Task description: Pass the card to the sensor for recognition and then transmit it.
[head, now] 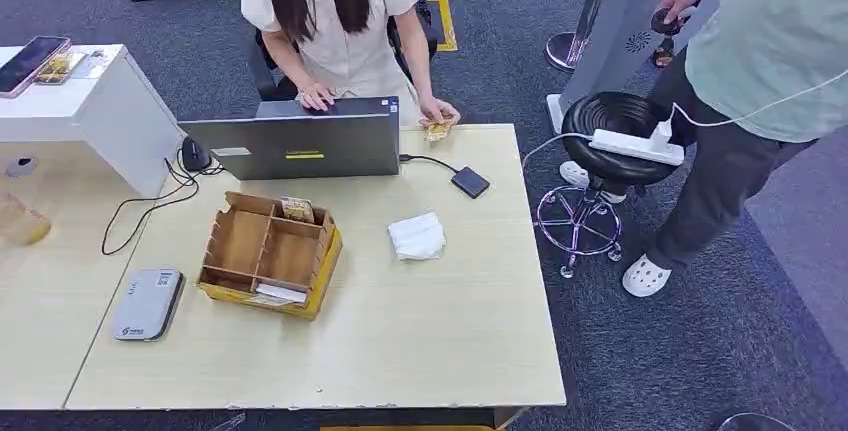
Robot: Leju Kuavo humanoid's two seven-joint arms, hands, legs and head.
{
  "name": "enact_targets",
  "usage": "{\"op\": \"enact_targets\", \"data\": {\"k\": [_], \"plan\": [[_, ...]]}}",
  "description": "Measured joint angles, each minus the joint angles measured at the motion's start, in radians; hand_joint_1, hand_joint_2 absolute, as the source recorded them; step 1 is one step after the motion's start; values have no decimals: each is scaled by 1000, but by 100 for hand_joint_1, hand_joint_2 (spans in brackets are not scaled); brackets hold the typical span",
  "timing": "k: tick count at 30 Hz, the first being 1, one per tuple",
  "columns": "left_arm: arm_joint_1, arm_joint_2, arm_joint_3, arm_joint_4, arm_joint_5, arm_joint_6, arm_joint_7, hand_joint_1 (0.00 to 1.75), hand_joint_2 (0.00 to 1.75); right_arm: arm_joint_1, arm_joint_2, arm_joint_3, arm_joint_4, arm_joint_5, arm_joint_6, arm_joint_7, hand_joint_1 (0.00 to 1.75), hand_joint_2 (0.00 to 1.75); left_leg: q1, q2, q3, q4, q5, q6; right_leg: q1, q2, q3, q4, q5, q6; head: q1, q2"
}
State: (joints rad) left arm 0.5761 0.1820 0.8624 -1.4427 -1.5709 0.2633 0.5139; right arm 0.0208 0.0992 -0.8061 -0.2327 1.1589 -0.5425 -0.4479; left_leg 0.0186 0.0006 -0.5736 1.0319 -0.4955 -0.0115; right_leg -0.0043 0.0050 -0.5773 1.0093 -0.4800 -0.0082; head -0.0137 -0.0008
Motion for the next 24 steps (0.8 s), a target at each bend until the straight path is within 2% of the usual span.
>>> {"op": "enact_targets", "data": {"k": [4,9,12,19,24], "plan": [[-37,19,-74,93,0,55,5,0,175,0,0,-9,-8,12,1,0,0,175,0,0,1,0,0,0,0,0,1,0,0,0,0,0],[-105,46,-139,227,0,112,-24,0,175,2,0,-20,-14,28,5,6,0,175,0,0,1,0,0,0,0,0,2,0,0,0,0,0],[-146,62,-194,315,0,136,-6,0,175,2,1,-23,-16,35,5,9,0,175,0,0,2,0,0,0,0,0,2,0,0,0,0,0],[-199,103,-343,452,0,145,44,0,175,3,5,-37,-24,41,6,11,0,175,0,0,2,0,0,0,0,0,2,0,0,0,0,0],[-220,126,-451,493,0,101,93,0,175,2,6,-45,-29,48,15,15,0,175,0,0,2,0,0,0,0,0,2,0,0,0,0,0]]}}
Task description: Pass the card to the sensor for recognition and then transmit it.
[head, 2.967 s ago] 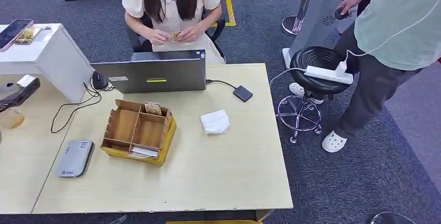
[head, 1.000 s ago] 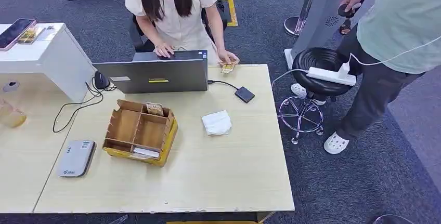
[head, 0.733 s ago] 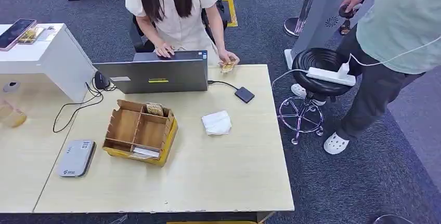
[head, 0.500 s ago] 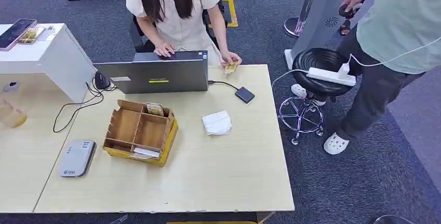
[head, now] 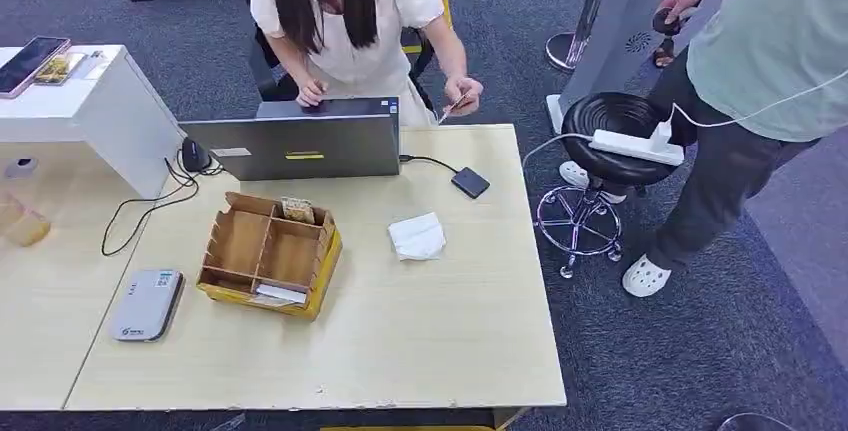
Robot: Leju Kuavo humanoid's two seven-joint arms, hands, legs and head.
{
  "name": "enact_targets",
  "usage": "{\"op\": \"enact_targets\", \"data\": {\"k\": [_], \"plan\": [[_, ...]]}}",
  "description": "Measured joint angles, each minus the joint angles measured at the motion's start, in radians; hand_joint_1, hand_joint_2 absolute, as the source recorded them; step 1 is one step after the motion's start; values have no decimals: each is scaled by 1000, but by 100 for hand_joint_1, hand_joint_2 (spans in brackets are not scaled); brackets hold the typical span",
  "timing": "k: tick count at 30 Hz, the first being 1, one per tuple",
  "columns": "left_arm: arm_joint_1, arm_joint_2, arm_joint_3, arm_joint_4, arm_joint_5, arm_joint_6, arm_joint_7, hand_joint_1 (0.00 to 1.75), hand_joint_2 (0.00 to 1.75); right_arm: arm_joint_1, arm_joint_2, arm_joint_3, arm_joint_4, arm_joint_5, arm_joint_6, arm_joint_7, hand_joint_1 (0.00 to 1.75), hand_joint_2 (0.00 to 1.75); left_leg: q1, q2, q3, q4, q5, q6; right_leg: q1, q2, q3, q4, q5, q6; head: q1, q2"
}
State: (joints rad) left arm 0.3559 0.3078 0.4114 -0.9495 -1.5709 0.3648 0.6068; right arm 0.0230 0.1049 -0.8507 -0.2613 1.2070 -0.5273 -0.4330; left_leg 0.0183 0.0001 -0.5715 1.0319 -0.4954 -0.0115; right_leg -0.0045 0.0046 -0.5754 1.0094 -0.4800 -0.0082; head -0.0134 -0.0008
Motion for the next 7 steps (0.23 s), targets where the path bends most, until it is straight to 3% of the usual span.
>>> {"op": "enact_targets", "data": {"k": [2,7], "plan": [[-15,1,-59,14,0,-19,28,0,175,-1,1,-1,-1,0,5,-2,0,175,0,0,0,0,0,0,0,0,0,0,0,0,-1,0],[-67,-9,-176,66,0,-25,31,0,175,-3,3,-6,-3,11,7,-3,0,175,0,0,0,0,0,0,0,0,1,0,0,0,-1,0]]}}
